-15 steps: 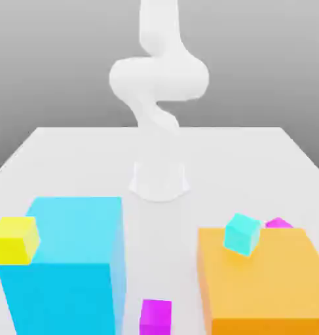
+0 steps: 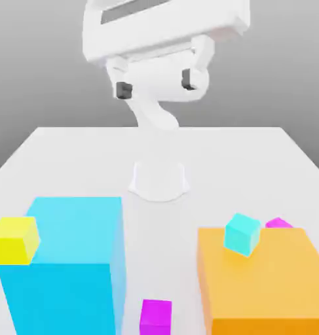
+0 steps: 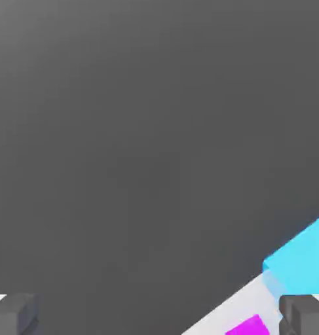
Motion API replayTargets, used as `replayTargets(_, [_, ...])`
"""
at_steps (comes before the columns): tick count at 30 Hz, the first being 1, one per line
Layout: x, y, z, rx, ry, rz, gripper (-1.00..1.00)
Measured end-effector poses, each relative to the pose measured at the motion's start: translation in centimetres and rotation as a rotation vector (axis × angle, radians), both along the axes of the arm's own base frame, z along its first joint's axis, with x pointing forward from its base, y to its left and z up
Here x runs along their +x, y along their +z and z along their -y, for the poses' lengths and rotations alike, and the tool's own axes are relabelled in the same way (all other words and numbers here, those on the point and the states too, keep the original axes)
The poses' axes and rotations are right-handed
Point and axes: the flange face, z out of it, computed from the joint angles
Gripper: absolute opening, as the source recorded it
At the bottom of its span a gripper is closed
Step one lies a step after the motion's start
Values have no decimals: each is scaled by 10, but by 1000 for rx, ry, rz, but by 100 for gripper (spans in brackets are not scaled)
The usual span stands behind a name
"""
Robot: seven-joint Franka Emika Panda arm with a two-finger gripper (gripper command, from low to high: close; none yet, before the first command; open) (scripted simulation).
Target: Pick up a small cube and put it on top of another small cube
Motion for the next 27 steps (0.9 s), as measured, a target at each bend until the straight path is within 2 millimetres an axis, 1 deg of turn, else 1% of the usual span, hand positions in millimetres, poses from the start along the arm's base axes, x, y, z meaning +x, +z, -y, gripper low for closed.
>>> replayTargets(5, [17,-71,2,80,-200,-98,0])
replayTargets(10, [23,-144,4,143,-408,-194,0])
replayTargets(15, [19,-216,4,189,-620,-287,0])
replayTargets(20, [5,-286,3,216,-829,-374,0])
replayTargets(25, [3,-352,2,218,-865,-387,0])
replayTargets(26, [2,-358,2,218,-865,-388,-100])
replayTargets(27, [2,-358,2,218,-865,-388,-100])
